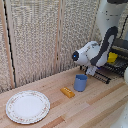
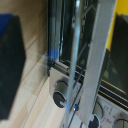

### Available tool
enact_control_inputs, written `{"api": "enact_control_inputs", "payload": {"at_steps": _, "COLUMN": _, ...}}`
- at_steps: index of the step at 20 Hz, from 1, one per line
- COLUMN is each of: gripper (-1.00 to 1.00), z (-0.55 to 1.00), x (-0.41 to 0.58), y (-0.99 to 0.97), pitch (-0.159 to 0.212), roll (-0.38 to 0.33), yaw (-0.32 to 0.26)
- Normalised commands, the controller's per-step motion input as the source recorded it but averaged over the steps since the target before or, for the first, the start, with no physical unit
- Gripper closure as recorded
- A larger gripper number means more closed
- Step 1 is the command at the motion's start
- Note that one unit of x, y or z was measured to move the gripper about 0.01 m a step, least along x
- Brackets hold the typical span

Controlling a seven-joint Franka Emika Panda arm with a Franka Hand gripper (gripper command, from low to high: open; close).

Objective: Please reach out your grabber to the yellow dish. Tenderly grip the yellow dish using your grabber. Set the yellow dish on the baking sheet. Posit your grabber on the rim of the baking sheet carrying the yellow dish. Mindfully slide the baking sheet with the yellow dish into the oven. Let go of your grabber's hold on the baking sheet's edge when it is entirely in the oven.

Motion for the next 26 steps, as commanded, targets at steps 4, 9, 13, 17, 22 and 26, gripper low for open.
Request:
{"api": "enact_control_inputs", "payload": {"at_steps": 4, "gripper": 1.0, "z": 0.09, "x": 0.0, "y": -0.28, "pitch": 0.04, "roll": 0.05, "yaw": 0.087}}
{"api": "enact_control_inputs", "payload": {"at_steps": 9, "gripper": 1.0, "z": 0.16, "x": -0.031, "y": -0.18, "pitch": 0.029, "roll": 0.086, "yaw": 0.133}}
{"api": "enact_control_inputs", "payload": {"at_steps": 13, "gripper": 1.0, "z": 0.41, "x": 0.0, "y": -0.22, "pitch": 0.002, "roll": 0.159, "yaw": 0.093}}
{"api": "enact_control_inputs", "payload": {"at_steps": 17, "gripper": 1.0, "z": 0.76, "x": 0.0, "y": -0.29, "pitch": 0.0, "roll": 0.163, "yaw": 0.025}}
{"api": "enact_control_inputs", "payload": {"at_steps": 22, "gripper": 1.0, "z": 0.83, "x": 0.0, "y": -0.32, "pitch": 0.0, "roll": 0.134, "yaw": 0.014}}
{"api": "enact_control_inputs", "payload": {"at_steps": 26, "gripper": 1.0, "z": 0.59, "x": 0.0, "y": -0.7, "pitch": 0.0, "roll": 0.12, "yaw": 0.067}}
